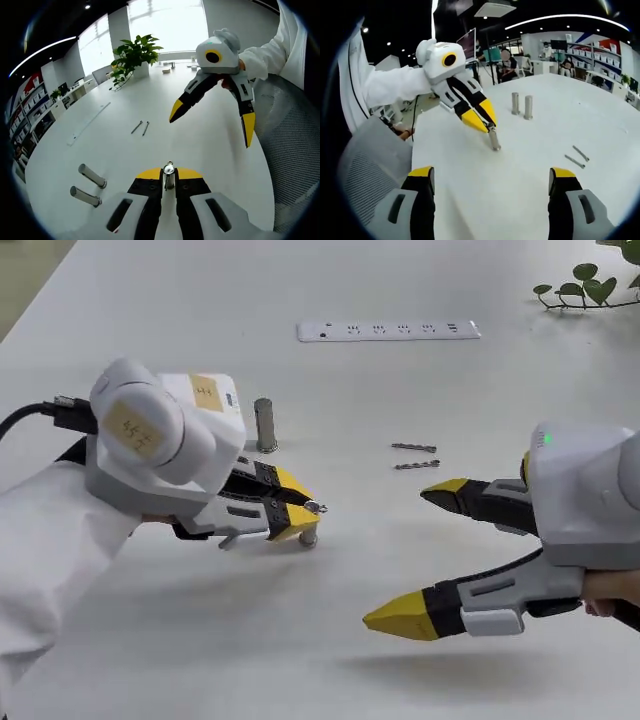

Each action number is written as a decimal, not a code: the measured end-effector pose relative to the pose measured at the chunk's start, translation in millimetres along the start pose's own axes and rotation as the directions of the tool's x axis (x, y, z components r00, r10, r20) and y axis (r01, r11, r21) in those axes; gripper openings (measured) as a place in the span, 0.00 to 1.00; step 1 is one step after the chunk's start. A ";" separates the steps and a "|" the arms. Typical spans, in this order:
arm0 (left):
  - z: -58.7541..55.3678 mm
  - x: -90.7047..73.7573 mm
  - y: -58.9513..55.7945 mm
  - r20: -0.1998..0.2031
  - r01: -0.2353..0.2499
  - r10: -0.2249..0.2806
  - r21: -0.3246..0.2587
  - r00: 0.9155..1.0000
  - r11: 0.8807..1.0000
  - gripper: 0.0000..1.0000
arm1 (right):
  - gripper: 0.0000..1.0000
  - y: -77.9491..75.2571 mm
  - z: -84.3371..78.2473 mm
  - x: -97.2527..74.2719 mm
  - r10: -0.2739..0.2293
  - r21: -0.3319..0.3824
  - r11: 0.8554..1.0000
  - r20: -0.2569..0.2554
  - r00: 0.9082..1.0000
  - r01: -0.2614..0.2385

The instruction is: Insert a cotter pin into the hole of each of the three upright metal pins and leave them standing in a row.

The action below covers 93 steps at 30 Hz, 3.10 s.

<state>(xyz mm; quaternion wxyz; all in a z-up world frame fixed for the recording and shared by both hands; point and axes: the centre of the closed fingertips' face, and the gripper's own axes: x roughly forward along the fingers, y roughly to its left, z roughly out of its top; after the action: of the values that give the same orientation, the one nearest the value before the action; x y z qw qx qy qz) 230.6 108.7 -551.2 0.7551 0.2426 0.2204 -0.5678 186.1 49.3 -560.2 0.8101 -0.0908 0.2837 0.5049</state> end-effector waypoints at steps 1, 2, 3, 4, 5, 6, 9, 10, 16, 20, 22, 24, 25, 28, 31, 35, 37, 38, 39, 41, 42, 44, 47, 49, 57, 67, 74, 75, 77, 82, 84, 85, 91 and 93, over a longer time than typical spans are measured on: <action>-2.6 -0.2 2.2 -0.009 -0.002 0.002 0.005 1.000 1.000 0.05 | 0.93 0.3 -0.2 -0.3 0.001 0.002 1.000 -0.002 1.000 -0.001; -4.4 -0.7 4.0 -0.014 -0.004 0.004 0.008 1.000 1.000 0.05 | 0.93 0.8 -0.5 -0.6 0.002 0.000 1.000 -0.004 1.000 -0.002; -6.2 -1.3 5.4 -0.017 -0.004 0.004 0.013 1.000 1.000 0.05 | 0.93 1.1 -0.7 -0.8 0.003 -0.001 1.000 -0.006 1.000 -0.003; -4.6 -4.1 8.2 -0.003 -0.007 0.007 -0.003 1.000 1.000 0.05 | 0.93 1.5 -1.0 -1.1 0.001 -0.006 1.000 -0.011 1.000 -0.001; -4.0 -5.8 10.6 0.005 -0.010 0.010 -0.008 1.000 1.000 0.05 | 0.93 0.7 -0.4 -1.5 -0.007 -0.011 1.000 -0.010 1.000 0.007; -4.3 -6.8 11.6 0.006 -0.010 0.010 -0.011 1.000 1.000 0.05 | 0.94 0.0 0.2 -1.7 -0.012 -0.010 1.000 -0.008 1.000 0.012; -6.0 -8.9 13.9 0.001 -0.006 0.006 -0.023 1.000 1.000 0.06 | 0.94 -2.2 0.5 -2.5 -0.022 -0.001 1.000 -0.010 1.000 0.022; -6.4 -9.5 14.7 0.002 -0.003 0.003 -0.034 1.000 0.999 0.06 | 0.94 -2.8 0.6 -3.1 -0.025 0.000 1.000 -0.009 1.000 0.025; -3.9 -12.0 20.2 0.018 -0.011 0.013 -0.061 1.000 0.998 0.06 | 0.94 -2.7 -0.7 -5.4 -0.026 0.011 1.000 -0.012 1.000 0.026; 9.6 -14.5 32.0 0.103 -0.031 0.043 -0.118 0.994 0.993 0.00 | 0.94 -2.5 -2.4 -6.8 -0.028 0.012 1.000 -0.016 0.999 0.028; 6.5 -9.0 32.3 0.095 -0.015 0.026 -0.116 0.995 0.993 0.00 | 0.94 -2.4 -3.2 -7.0 -0.029 0.014 0.999 -0.016 0.999 0.029; -2.1 -3.4 34.8 0.062 -0.023 0.030 -0.106 0.998 0.994 0.00 | 0.94 -1.6 -3.9 -6.8 -0.027 0.010 1.000 -0.018 0.999 0.027; -3.8 -2.4 35.1 0.057 -0.024 0.030 -0.099 0.998 0.995 0.00 | 0.94 -1.5 -3.9 -6.8 -0.027 0.009 1.000 -0.018 0.999 0.027; -7.7 0.8 32.4 0.049 -0.023 0.028 -0.105 0.998 0.994 0.00 | 0.93 -0.7 -3.4 -6.6 -0.025 0.010 1.000 -0.014 1.000 0.025; -8.0 0.7 31.6 0.043 -0.029 0.033 -0.098 0.999 0.995 0.00 | 0.93 -0.7 -4.3 -6.2 -0.025 0.008 1.000 -0.017 1.000 0.026; -5.0 -3.1 32.1 0.048 -0.040 0.044 -0.080 0.998 0.996 0.00 | 0.93 0.5 -5.1 -5.5 -0.022 0.008 1.000 -0.018 1.000 0.022; -4.5 -5.7 32.3 0.049 -0.044 0.048 -0.078 0.998 0.996 0.00 | 0.93 1.0 -5.3 -5.1 -0.020 0.005 1.000 -0.020 1.000 0.020; -4.8 -6.4 32.3 0.047 -0.046 0.049 -0.073 0.998 0.996 0.00 | 0.93 1.0 -5.3 -4.9 -0.020 0.005 1.000 -0.019 1.000 0.020; -4.2 -8.1 31.5 0.046 -0.048 0.051 -0.069 0.998 0.996 0.00 | 0.93 1.2 -5.1 -4.9 -0.020 0.004 1.000 -0.018 1.000 0.020; -4.0 -10.0 29.8 0.044 -0.047 0.049 -0.063 0.998 0.997 0.06 | 0.93 1.2 -5.1 -4.8 -0.020 0.004 1.000 -0.017 1.000 0.020; -4.4 -10.2 29.7 0.042 -0.047 0.050 -0.060 0.998 0.997 0.08 | 0.93 1.0 -5.1 -4.8 -0.021 0.004 1.000 -0.017 1.000 0.021; -5.2 -11.8 28.5 0.036 -0.045 0.047 -0.059 0.998 0.997 0.10 | 0.93 0.6 -5.3 -4.8 -0.022 0.004 1.000 -0.017 1.000 0.022; -6.6 -14.2 26.5 0.024 -0.043 0.044 -0.052 0.999 0.998 0.13 | 0.92 0.5 -5.4 -5.3 -0.023 0.003 1.000 -0.015 1.000 0.023; -6.9 -14.5 26.0 0.020 -0.042 0.043 -0.046 0.999 0.998 0.18 | 0.92 0.9 -5.0 -5.9 -0.021 0.005 1.000 -0.010 1.000 0.021; -6.6 -11.4 22.5 -0.016 -0.007 0.007 -0.022 1.000 1.000 0.22 | 0.92 2.1 -6.4 -6.3 -0.009 0.012 1.000 -0.002 1.000 0.009; -11.2 -1.8 21.8 -0.038 0.028 -0.030 -0.038 0.999 0.999 0.19 | 0.91 -2.3 -8.1 -11.4 -0.015 0.023 1.000 0.001 1.000 0.015; -10.9 -2.7 20.6 -0.027 0.037 -0.040 -0.090 0.999 0.995 0.07 | 0.91 -4.2 -7.3 -13.5 -0.017 0.019 1.000 0.003 1.000 0.017; -11.1 -3.0 20.2 -0.029 0.037 -0.039 -0.091 0.999 0.995 0.07 | 0.90 -4.0 -7.6 -13.8 -0.016 0.021 1.000 0.002 1.000 0.016; -12.1 -3.6 19.3 -0.036 0.036 -0.039 -0.091 0.999 0.995 0.06 | 0.90 -3.7 -7.1 -13.7 -0.016 0.021 1.000 0.001 1.000 0.016; -12.6 -4.9 17.3 -0.036 0.022 -0.026 -0.105 0.999 0.994 0.06 | 0.89 -3.5 -5.1 -14.2 -0.015 0.013 1.000 0.003 1.000 0.015; -12.6 -5.0 15.6 -0.035 0.020 -0.024 -0.112 0.999 0.993 0.06 | 0.89 -2.9 -4.9 -14.2 -0.013 0.012 1.000 0.002 1.000 0.013; -12.6 -4.7 15.1 -0.035 0.018 -0.022 -0.116 0.999 0.993 0.06 | 0.89 -2.5 -5.2 -14.3 -0.012 0.010 1.000 0.000 1.000 0.012; -12.5 -4.6 11.8 -0.032 0.007 -0.012 -0.138 0.999 0.990 0.06 | 0.88 -0.6 -5.4 -13.7 -0.005 0.003 1.000 -0.007 1.000 0.005; -12.5 -4.5 10.5 -0.029 0.003 -0.007 -0.142 1.000 0.990 0.06 | 0.87 -0.2 -5.1 -12.8 0.000 0.001 1.000 -0.008 1.000 0.000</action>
<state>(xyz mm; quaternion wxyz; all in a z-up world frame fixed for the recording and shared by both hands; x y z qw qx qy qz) 238.9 122.3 -557.0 0.7657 0.1960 0.2718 -0.5490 180.2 37.2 -557.4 0.8089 -0.0925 0.2873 0.5045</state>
